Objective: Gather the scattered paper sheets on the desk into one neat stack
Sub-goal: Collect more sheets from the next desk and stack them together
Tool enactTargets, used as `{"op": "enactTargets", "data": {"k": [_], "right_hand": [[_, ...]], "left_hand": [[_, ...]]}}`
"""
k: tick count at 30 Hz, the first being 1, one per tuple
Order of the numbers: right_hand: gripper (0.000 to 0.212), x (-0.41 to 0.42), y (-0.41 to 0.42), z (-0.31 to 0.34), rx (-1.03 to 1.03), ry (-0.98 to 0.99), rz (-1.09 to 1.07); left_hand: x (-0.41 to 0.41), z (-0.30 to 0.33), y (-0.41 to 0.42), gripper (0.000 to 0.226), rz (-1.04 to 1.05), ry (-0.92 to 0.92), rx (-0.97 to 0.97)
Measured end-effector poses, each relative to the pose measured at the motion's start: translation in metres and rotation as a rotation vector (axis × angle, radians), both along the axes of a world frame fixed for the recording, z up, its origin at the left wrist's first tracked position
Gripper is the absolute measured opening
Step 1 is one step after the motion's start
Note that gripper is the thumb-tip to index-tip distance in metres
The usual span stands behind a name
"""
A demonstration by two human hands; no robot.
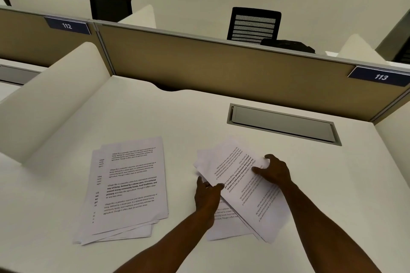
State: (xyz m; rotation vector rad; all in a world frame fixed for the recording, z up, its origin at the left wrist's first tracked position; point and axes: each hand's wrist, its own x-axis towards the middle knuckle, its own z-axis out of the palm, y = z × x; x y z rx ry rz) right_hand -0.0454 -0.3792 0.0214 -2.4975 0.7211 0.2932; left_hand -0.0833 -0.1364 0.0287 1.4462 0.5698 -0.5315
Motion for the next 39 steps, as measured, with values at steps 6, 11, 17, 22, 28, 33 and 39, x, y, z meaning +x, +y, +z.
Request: {"op": "enactTargets", "data": {"k": [6,11,17,22,28,33,39], "right_hand": [[0.063,-0.005,-0.006,0.001,0.072,-0.028,-0.055],[0.022,-0.019,-0.003,0.024,0.156,-0.156,-0.007],[0.022,-0.022,0.009,0.073,-0.014,-0.307,0.197],[0.021,-0.017,0.034,0.115,-0.159,-0.409,0.402],[0.02,-0.014,0.063,0.146,-0.257,-0.452,0.567],[0.018,-0.014,0.075,0.156,-0.378,-0.597,0.606],[0.058,-0.024,0.083,0.157,-0.412,-1.153,-0.067]], "left_hand": [[0.002,-0.004,0.003,0.066,-0.039,-0.027,0.005],[0.002,-0.001,0.006,0.068,-0.081,-0.068,-0.006],[0.009,0.034,0.007,0.087,-0.319,-0.856,0.572],[0.061,0.082,-0.006,0.063,-0.788,-1.378,0.895],[0.091,0.135,-0.005,0.043,-1.069,-1.147,1.07],[0.097,0.143,0.018,0.025,-1.124,-1.028,0.924],[0.096,0.123,0.074,0.015,-0.694,-0.935,0.588]]}}
